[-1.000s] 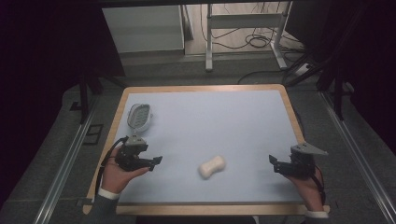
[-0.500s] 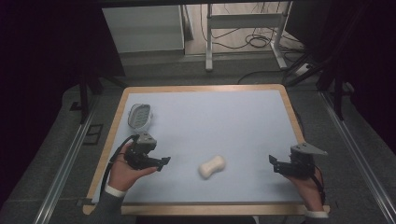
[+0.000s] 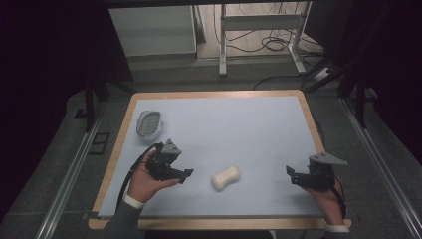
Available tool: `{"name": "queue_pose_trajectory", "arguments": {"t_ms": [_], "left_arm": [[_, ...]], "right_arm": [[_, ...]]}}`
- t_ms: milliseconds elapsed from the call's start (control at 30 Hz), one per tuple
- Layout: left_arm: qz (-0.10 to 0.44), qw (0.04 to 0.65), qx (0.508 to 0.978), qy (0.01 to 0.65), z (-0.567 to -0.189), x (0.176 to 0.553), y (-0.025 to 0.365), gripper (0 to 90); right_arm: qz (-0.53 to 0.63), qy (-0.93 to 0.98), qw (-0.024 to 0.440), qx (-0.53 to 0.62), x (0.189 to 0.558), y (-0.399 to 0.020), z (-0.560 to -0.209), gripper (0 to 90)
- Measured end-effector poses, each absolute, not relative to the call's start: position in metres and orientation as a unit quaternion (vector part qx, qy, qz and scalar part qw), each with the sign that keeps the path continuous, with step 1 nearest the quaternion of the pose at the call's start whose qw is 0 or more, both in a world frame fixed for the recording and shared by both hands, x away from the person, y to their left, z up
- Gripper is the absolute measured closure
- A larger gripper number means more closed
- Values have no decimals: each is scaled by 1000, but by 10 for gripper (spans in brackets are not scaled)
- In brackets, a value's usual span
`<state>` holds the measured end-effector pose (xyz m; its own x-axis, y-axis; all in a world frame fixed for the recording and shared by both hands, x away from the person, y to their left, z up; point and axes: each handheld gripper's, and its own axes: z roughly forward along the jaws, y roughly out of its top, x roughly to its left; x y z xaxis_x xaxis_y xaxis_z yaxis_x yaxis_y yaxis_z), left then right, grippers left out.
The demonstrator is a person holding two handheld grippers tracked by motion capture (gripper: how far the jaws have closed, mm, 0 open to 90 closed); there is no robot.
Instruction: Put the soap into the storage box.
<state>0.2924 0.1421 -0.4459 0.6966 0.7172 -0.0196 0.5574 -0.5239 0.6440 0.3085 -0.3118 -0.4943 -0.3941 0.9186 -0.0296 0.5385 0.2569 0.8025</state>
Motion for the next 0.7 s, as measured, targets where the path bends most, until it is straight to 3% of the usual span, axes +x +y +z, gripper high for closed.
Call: {"name": "queue_pose_trajectory", "arguments": {"t_ms": [700], "left_arm": [[99, 305, 882, 345, -456, 296, 103, 249]], "right_arm": [[367, 751, 257, 486, 310, -311, -497, 86]]}}
